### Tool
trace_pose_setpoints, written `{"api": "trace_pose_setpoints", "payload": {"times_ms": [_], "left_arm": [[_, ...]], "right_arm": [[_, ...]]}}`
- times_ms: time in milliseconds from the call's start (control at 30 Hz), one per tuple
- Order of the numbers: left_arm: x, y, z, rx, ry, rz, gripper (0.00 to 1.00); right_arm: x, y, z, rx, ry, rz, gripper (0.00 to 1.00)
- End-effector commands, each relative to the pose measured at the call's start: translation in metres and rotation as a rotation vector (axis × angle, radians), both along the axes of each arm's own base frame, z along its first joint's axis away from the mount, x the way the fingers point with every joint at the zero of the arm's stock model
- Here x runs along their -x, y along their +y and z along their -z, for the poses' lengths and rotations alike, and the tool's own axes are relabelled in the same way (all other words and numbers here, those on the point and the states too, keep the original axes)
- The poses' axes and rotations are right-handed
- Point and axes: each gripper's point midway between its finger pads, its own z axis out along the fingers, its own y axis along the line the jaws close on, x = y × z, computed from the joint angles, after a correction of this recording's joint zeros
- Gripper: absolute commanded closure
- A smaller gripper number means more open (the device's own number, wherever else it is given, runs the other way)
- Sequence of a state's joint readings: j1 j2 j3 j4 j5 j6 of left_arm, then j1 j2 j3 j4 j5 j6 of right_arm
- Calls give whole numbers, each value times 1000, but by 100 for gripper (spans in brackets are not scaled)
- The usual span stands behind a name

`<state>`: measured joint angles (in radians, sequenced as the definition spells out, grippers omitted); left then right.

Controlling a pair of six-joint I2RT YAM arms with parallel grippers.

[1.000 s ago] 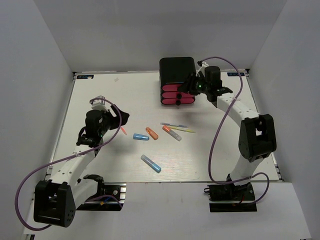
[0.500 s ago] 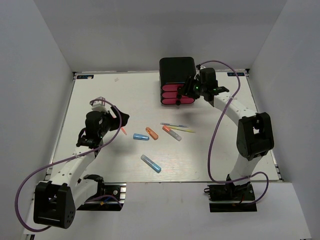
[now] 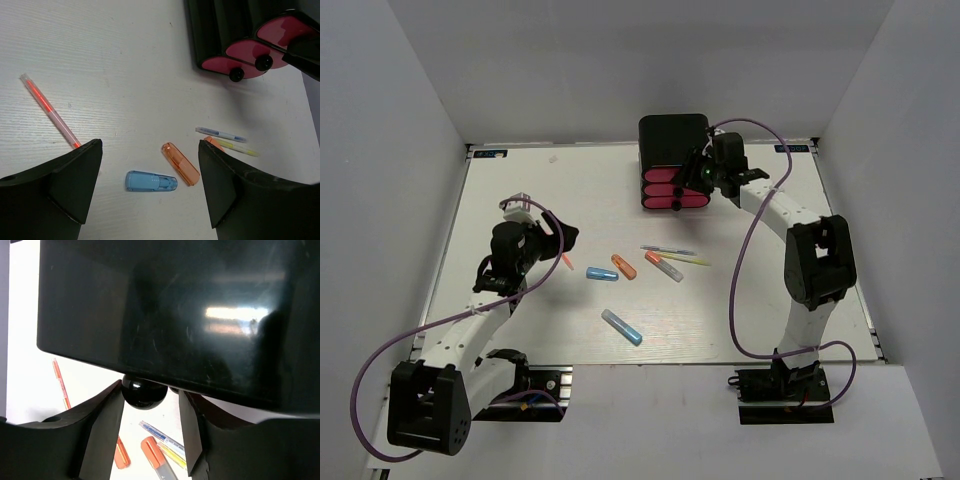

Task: Sort the stationery into containers
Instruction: Open the drawer in the storage box.

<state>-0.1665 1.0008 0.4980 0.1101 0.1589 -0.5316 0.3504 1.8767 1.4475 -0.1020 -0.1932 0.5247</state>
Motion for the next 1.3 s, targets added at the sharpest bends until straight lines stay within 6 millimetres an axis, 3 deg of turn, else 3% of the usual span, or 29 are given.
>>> {"api": "trace_pose_setpoints", "payload": {"times_ms": [0, 100, 233, 300, 367, 700, 767, 867, 1000, 1033, 1067, 1167, 1267], "left_arm": [[0, -4, -5, 12, -27, 16, 13], [-1, -6, -4, 23, -22, 22, 13], [-1, -8, -6, 37, -27, 27, 13], [-1, -9, -6, 45, -24, 24, 13], [0, -9, 1, 63, 2, 17, 13], [12, -25, 15, 188, 123, 36, 13], [15, -26, 20, 217, 166, 18, 9], [19, -28, 24, 260, 213, 3, 8], [26, -31, 26, 279, 286, -12, 6], [28, -32, 30, 277, 331, -25, 6], [29, -33, 33, 293, 362, -40, 6], [33, -38, 44, 291, 466, -48, 6], [32, -44, 43, 287, 484, -45, 6]], "right_arm": [[-21, 3, -25, -26, -93, 32, 47], [-26, 0, -27, -20, -111, 44, 47], [-23, -1, -20, -14, -103, 44, 61], [-19, -2, -21, -16, -100, 43, 76], [-19, -1, -25, -29, -123, 36, 81], [24, -8, -10, -27, -60, 8, 81], [33, -10, -7, -28, -45, 10, 81], [38, -12, -11, -34, -53, 8, 78], [39, -11, -13, -35, -62, -6, 54], [38, -11, -14, -37, -66, -6, 38], [39, -10, -15, -38, -68, -9, 31], [42, -9, -21, -42, -79, -28, 21], [51, -10, -13, -39, -55, -39, 20]]}}
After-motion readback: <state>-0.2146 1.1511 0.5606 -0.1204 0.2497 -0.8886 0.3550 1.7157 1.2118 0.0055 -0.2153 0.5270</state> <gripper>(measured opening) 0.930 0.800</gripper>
